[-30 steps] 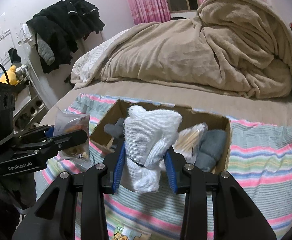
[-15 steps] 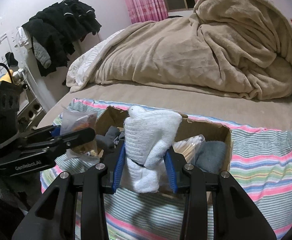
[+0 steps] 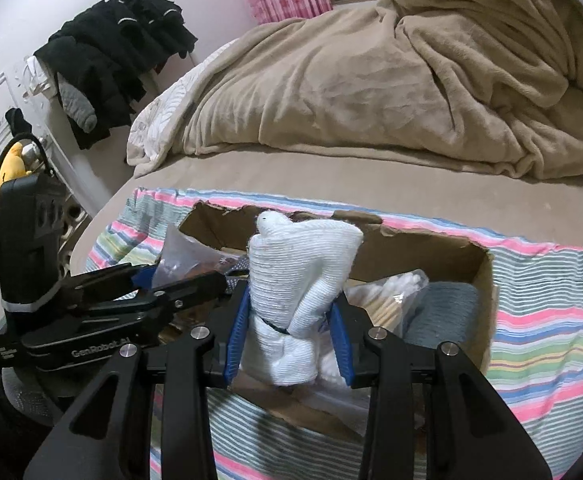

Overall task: Organize objects
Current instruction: 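Open the left tool to drop the snack bag while the right tool releases the socks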

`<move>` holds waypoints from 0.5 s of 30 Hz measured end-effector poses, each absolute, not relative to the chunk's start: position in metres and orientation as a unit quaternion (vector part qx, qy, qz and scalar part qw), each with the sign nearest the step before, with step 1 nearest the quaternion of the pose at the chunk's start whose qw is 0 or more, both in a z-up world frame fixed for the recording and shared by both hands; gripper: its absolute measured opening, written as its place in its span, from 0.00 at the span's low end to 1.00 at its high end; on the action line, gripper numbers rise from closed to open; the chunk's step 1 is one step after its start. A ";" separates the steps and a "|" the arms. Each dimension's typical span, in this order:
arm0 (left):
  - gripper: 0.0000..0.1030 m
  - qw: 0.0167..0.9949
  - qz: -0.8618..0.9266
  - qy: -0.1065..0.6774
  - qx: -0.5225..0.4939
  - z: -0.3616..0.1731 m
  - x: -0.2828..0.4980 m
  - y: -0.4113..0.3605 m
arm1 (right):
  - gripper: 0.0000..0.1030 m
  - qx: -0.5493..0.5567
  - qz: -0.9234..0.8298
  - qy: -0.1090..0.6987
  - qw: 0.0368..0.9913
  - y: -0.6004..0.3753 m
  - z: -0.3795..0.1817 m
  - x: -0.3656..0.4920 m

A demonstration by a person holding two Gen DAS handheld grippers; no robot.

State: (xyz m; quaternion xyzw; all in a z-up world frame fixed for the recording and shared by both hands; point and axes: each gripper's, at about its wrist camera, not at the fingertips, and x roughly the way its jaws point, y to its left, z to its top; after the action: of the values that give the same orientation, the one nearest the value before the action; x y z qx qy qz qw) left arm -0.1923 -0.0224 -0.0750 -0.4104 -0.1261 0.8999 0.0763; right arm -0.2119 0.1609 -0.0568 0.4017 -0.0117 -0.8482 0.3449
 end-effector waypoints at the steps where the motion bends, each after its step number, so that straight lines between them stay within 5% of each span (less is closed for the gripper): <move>1: 0.50 0.078 0.900 -0.125 -0.410 -0.074 -0.192 -0.022 | 0.39 0.404 -0.847 -0.012 0.346 0.160 -0.059 -0.213; 4: 0.68 0.080 0.903 -0.128 -0.402 -0.068 -0.187 -0.024 | 0.42 0.413 -0.843 -0.014 0.344 0.157 -0.064 -0.216; 15: 0.73 0.064 0.908 -0.139 -0.390 -0.053 -0.162 -0.032 | 0.51 0.394 -0.856 -0.014 0.334 0.165 -0.043 -0.201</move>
State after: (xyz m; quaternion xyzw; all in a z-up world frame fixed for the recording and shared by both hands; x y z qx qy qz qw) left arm -0.1620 -0.0323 -0.0528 -0.3897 -0.1385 0.9082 0.0635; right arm -0.2006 0.1648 -0.0429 0.3943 -0.0136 -0.8559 0.3344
